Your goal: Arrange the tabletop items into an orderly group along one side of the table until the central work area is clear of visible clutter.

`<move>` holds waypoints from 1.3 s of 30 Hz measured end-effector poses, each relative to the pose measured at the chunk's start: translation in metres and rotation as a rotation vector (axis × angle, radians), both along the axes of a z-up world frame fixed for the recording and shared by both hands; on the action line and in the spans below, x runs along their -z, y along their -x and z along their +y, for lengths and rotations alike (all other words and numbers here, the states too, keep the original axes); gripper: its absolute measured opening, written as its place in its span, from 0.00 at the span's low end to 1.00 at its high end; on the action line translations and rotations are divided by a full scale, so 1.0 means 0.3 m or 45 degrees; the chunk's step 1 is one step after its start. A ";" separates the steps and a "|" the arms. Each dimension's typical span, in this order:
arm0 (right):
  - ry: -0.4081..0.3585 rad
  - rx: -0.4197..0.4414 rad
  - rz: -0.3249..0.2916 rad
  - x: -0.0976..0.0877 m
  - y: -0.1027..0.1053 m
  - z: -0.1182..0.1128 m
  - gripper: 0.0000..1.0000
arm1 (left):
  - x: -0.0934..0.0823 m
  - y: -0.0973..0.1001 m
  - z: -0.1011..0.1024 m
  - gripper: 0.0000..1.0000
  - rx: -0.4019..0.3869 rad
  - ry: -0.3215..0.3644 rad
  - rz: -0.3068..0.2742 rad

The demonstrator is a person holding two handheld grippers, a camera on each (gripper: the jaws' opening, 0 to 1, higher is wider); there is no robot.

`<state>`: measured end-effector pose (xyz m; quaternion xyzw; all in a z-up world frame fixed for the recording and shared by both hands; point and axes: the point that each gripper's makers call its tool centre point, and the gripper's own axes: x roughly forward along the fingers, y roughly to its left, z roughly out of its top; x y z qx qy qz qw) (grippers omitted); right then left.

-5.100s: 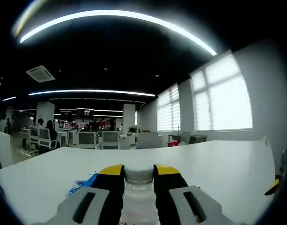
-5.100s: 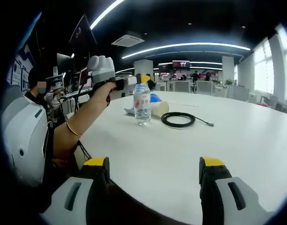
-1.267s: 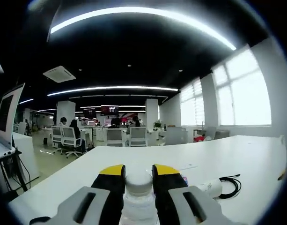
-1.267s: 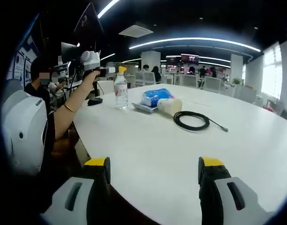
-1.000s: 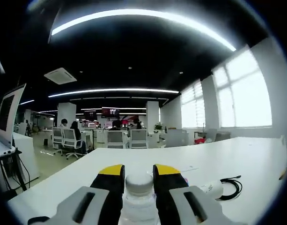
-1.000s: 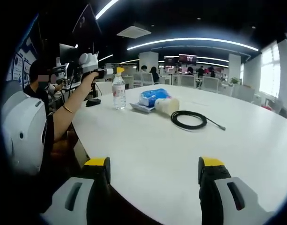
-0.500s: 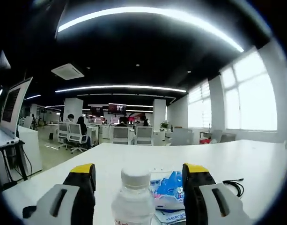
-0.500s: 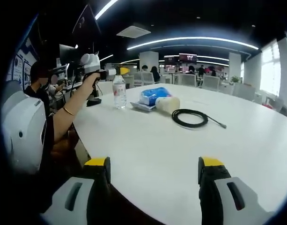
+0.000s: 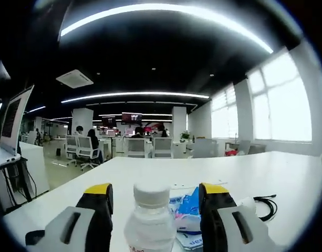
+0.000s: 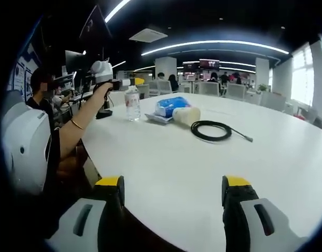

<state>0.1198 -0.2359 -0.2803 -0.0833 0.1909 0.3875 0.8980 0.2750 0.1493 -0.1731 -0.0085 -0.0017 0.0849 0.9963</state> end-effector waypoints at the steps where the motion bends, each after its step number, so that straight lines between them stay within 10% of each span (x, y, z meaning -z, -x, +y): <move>1: 0.000 -0.001 0.001 0.002 0.000 0.003 0.73 | 0.001 -0.001 -0.001 0.59 0.008 0.007 0.000; 19: 0.005 0.014 0.014 0.011 -0.004 -0.008 0.72 | -0.020 0.014 0.002 0.26 0.031 0.008 -0.028; 39: 0.021 0.003 0.022 0.015 -0.004 -0.007 0.70 | -0.017 0.021 0.006 0.22 -0.001 0.000 -0.021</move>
